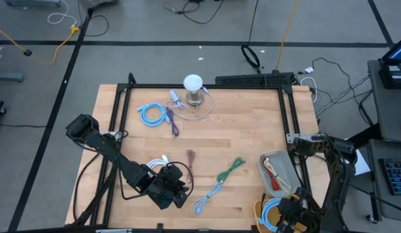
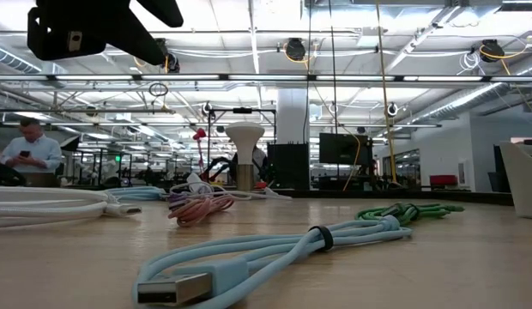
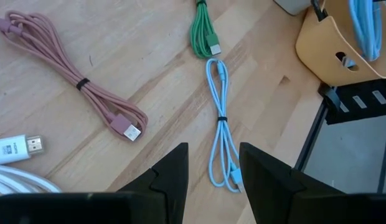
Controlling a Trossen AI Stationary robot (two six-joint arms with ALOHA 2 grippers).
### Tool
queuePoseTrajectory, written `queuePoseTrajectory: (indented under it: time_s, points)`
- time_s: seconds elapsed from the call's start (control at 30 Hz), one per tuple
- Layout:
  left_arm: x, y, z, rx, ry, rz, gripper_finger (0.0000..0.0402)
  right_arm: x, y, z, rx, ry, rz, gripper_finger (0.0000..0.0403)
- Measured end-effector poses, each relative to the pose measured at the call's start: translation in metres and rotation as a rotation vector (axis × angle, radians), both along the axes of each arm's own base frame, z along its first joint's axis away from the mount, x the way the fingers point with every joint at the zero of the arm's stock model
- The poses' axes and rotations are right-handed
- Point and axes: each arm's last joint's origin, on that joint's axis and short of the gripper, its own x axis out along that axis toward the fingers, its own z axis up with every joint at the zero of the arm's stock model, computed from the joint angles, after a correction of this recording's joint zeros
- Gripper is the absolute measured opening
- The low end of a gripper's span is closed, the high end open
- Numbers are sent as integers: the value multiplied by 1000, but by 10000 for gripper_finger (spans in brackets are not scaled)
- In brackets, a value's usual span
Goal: Pick & Place USB Port
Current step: Put the bottom blue HDMI cable into the yellow bin, then put the violet USB cable into the gray bin
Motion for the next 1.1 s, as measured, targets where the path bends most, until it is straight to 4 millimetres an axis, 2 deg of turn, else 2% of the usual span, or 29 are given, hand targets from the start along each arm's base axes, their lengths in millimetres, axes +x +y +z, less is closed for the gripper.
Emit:
queuePoseTrajectory:
  time_s: [0.1,0.23,0.47,0.6,0.7,0.8,0.97,1.1]
  points:
    - [0,0,0,-4,-5,1,145,1,-2,2,4,-8,-31,132]
    - [0,0,0,-11,-6,8,145,0,-9,14,27,-66,-72,139]
    - [1,1,0,-13,-7,12,145,1,-32,48,74,-227,-91,125]
    - [1,6,-1,18,17,27,145,10,-48,69,81,-376,-59,117]
    - [-1,21,-6,72,128,58,145,23,-64,86,55,-523,-41,113]
    - [-5,30,1,165,258,-14,145,41,-79,104,36,-652,-3,112]
    - [-22,27,0,243,455,-249,145,68,-99,136,35,-766,104,112]
    - [-45,22,-9,255,636,-268,145,82,-115,161,-20,-879,142,112]
